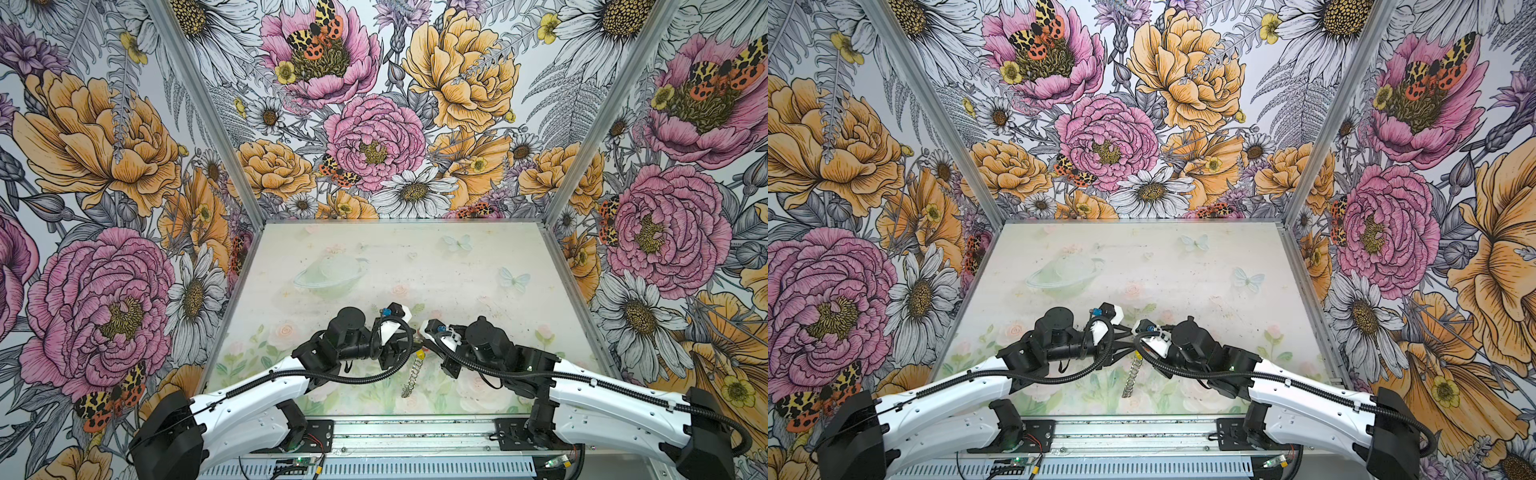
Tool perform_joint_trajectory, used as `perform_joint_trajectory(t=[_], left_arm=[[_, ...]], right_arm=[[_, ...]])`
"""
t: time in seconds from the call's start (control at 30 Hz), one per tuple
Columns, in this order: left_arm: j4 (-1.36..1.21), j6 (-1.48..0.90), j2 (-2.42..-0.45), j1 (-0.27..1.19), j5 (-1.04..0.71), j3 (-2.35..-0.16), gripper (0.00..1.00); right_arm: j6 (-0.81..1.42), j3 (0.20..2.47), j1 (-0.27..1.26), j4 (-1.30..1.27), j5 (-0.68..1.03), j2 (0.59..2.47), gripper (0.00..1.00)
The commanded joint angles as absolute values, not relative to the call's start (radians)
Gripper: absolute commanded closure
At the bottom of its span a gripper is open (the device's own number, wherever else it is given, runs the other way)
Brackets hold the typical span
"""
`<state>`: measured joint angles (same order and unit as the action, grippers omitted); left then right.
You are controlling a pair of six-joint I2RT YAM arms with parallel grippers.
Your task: Put the keys on the keyring
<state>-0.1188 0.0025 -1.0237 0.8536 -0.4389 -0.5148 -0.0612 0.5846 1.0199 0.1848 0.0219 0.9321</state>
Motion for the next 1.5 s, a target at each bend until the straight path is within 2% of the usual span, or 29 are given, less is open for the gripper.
perform_joint_trajectory(t=[0.0,0.63,0.7,0.87,1.17,1.27,1.47], left_arm=[[-0.089,0.023,-1.048,0.856,-0.411,-0.550,0.56],[-0.084,-0.005,-1.022,0.850,-0.381,-0.535,0.75],[-0.083,-0.007,-1.022,0.846,-0.378,-0.532,0.75],[-0.072,0.000,-1.010,0.839,-0.373,-0.523,0.61],[-0.066,0.001,-0.964,0.841,-0.371,-0.526,0.56],[-0.065,0.006,-0.968,0.842,-0.369,-0.528,0.56],[-0.059,0.012,-1.006,0.848,-0.361,-0.546,0.64]], right_arm=[[-0.054,0.628,1.023,0.143,0.026,0.924,1.00],[-0.062,0.624,1.025,0.143,0.016,0.930,1.00],[-0.062,0.625,1.026,0.141,0.014,0.931,1.00],[-0.062,0.626,1.026,0.143,0.012,0.927,1.00],[-0.063,0.628,1.029,0.143,0.019,0.937,1.00],[-0.061,0.630,1.030,0.142,0.018,0.933,1.00],[-0.060,0.630,1.035,0.141,0.026,0.935,1.00]])
